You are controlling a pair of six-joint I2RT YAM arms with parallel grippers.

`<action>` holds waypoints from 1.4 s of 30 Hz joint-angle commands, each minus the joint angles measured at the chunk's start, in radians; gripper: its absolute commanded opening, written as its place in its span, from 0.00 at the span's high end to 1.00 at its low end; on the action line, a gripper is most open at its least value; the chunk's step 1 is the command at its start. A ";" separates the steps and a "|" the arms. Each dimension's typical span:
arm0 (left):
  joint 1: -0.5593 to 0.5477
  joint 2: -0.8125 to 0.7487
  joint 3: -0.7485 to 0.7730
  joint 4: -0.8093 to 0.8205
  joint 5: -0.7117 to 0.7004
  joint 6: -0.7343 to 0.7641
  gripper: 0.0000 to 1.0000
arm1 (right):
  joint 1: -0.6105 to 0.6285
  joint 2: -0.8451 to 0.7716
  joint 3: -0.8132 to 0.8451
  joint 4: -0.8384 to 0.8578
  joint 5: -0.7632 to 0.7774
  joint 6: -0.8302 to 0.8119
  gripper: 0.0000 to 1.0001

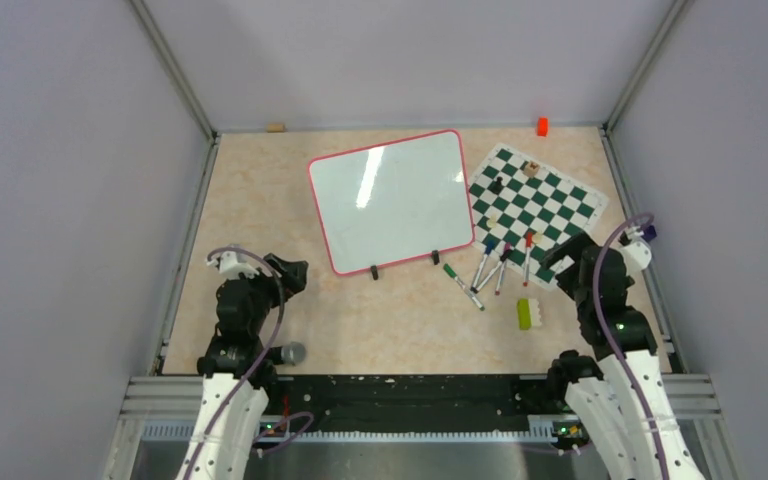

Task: Write a sentence on the whiteboard
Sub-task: Pick up the whiteboard marker from the center of the board.

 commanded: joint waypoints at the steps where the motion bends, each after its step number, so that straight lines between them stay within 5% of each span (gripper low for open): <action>1: 0.000 -0.020 0.001 0.056 0.051 0.030 0.01 | 0.001 0.013 -0.004 0.050 0.067 -0.009 0.01; 7: 0.000 -0.040 -0.012 0.076 0.108 0.047 0.01 | 0.001 0.027 -0.056 0.131 0.018 -0.016 0.01; 14: 0.000 -0.043 -0.025 0.112 0.171 0.061 0.03 | 0.008 0.163 -0.094 0.312 -0.256 -0.077 0.34; 16: 0.000 -0.043 -0.025 0.111 0.172 0.060 0.04 | 0.032 0.254 -0.092 0.344 -0.277 -0.041 0.35; 32: -0.001 -0.051 -0.027 0.095 0.147 0.044 0.10 | 0.293 0.631 0.027 0.359 0.005 0.219 0.55; 42: -0.002 -0.048 -0.033 0.103 0.125 0.034 0.11 | 0.361 0.790 0.117 0.324 0.057 0.291 0.55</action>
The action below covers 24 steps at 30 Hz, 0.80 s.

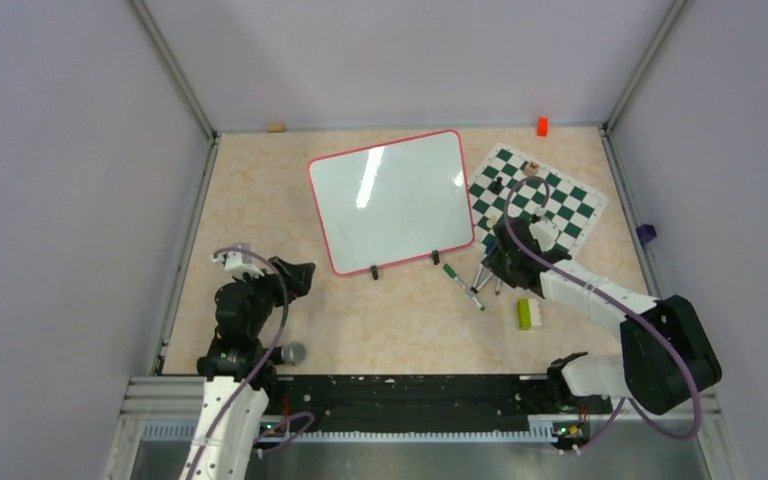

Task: Write a sentence on the whiteboard
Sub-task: Pick up the whiteboard marker from the center of the board.

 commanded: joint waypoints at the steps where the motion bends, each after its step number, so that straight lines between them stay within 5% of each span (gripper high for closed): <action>1: -0.001 -0.012 -0.014 0.050 -0.015 -0.005 0.11 | 0.023 0.060 0.062 -0.016 0.064 0.071 0.55; 9: -0.001 -0.012 -0.016 0.056 -0.014 -0.005 0.11 | 0.023 0.176 0.086 0.000 0.061 0.112 0.64; 15: -0.002 -0.011 -0.017 0.058 -0.013 -0.005 0.11 | 0.023 0.185 0.097 -0.022 0.079 0.121 1.00; 20: -0.002 -0.012 -0.016 0.061 0.001 -0.001 0.11 | 0.022 0.065 0.085 -0.054 0.118 0.056 1.00; 24: -0.001 -0.012 -0.017 0.079 0.070 0.011 0.11 | 0.021 -0.032 0.111 -0.018 0.002 -0.232 1.00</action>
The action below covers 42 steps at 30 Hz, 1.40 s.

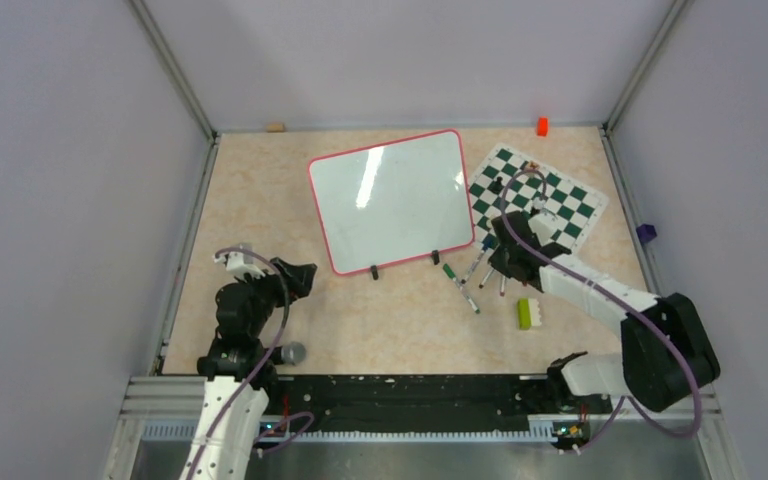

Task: Write a sentence on the whiteboard
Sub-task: Pick up the whiteboard marker from the center of the board, then pass from the right arm to the left

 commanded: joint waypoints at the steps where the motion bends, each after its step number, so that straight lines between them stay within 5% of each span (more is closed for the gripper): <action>1: -0.001 -0.010 -0.011 0.099 0.103 0.014 0.11 | 0.009 -0.134 0.046 0.056 -0.151 -0.343 1.00; 6: -0.009 0.010 -0.063 0.368 0.449 -0.103 0.18 | 0.010 -0.229 0.064 0.124 -0.609 -0.620 1.00; 11: -0.077 0.024 -0.026 0.421 0.452 -0.274 0.24 | 0.010 -0.319 0.047 0.158 -0.873 -0.724 1.00; 15: -0.254 0.120 0.062 0.434 0.352 -0.329 0.23 | 0.010 -0.361 0.033 0.184 -1.068 -0.772 1.00; 19: -0.488 0.335 0.237 0.331 0.210 -0.328 0.21 | 0.011 -0.357 0.044 0.186 -1.126 -0.766 1.00; 23: -0.587 0.566 0.379 0.292 0.196 -0.387 0.25 | 0.012 -0.351 0.029 0.234 -1.179 -0.724 1.00; 34: -0.618 0.836 0.463 0.495 0.274 -0.422 0.22 | 0.029 -0.282 0.036 0.253 -1.279 -0.718 1.00; 42: -0.619 0.869 0.450 0.608 0.311 -0.396 0.18 | 0.060 -0.158 0.091 0.240 -1.289 -0.747 1.00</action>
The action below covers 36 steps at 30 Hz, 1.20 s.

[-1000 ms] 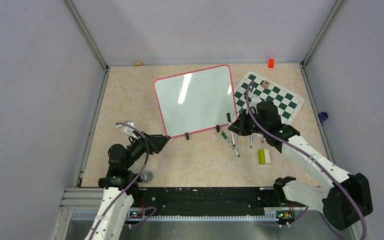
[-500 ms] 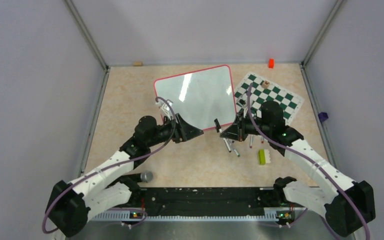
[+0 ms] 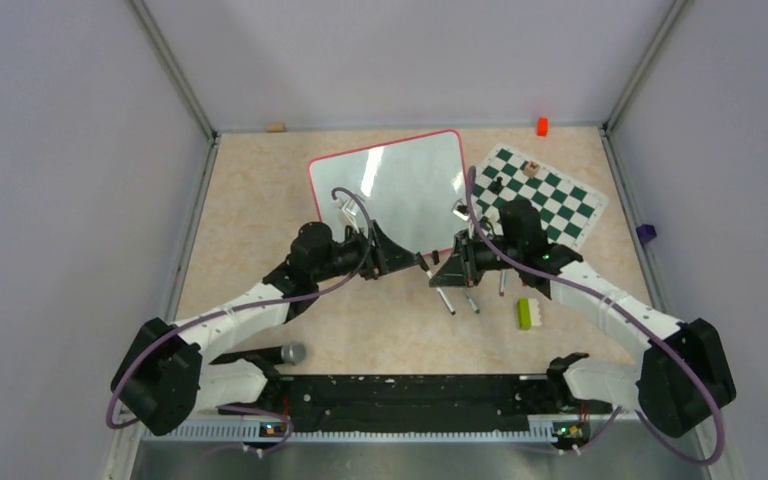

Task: Write a sentence on the whiteboard
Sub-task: Pass from the right arm to the left

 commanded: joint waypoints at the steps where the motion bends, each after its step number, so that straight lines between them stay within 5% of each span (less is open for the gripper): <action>1: -0.005 0.006 0.041 0.110 0.036 0.032 0.21 | 0.033 0.050 0.078 0.036 -0.044 -0.038 1.00; 10: -0.005 0.094 0.070 0.143 0.138 -0.002 0.29 | 0.085 0.117 0.118 0.060 -0.074 -0.052 1.00; 19: -0.005 0.082 0.049 0.188 0.158 -0.022 0.61 | 0.087 0.129 0.142 0.011 -0.053 -0.082 1.00; 24: -0.005 0.070 0.045 0.157 0.155 -0.004 0.63 | 0.087 0.123 0.141 0.003 -0.043 -0.084 1.00; 29: -0.005 0.055 0.043 0.108 0.146 0.033 0.88 | 0.087 0.114 0.142 0.006 -0.043 -0.075 1.00; 36: -0.005 0.045 0.038 0.086 0.162 0.049 0.78 | 0.087 0.107 0.148 0.012 -0.044 -0.058 1.00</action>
